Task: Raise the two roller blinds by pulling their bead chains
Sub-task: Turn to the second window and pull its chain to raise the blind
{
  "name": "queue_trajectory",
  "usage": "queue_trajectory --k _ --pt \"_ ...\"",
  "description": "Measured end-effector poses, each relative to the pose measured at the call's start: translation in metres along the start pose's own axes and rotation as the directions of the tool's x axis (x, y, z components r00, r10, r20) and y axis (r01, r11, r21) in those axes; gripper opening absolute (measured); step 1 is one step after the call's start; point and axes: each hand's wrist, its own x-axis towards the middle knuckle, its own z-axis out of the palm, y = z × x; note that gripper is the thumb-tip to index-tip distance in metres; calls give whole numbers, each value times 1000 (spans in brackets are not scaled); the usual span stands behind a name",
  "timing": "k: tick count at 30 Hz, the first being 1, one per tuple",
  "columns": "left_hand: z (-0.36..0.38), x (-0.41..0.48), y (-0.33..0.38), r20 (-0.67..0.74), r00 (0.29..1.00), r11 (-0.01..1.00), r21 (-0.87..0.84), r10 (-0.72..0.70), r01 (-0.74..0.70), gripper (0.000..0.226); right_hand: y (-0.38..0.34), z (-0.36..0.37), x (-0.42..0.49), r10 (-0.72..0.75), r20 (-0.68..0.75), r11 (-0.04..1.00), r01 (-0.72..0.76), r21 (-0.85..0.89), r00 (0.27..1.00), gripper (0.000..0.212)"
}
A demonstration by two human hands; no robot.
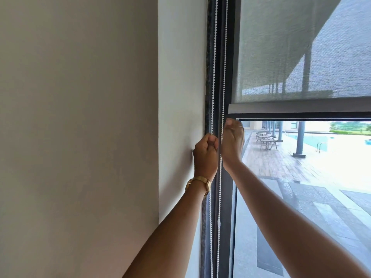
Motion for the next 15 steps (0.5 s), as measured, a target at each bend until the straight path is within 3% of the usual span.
queue_trajectory --k 2,5,8,15 --pt "1 3 -5 0 1000 999 -22 -28 28 37 -7 7 -4 -16 129 992 0 123 992 30" --pt "2 7 -11 7 999 998 -44 -36 36 35 -22 13 -1 -51 258 990 16 137 965 34" --pt "3 4 -10 10 1000 999 -52 -12 13 34 -31 15 -2 -107 305 988 68 137 946 32" --pt "4 5 -20 -8 999 997 -51 -51 50 34 -28 15 -7 -23 319 982 -38 183 948 33"
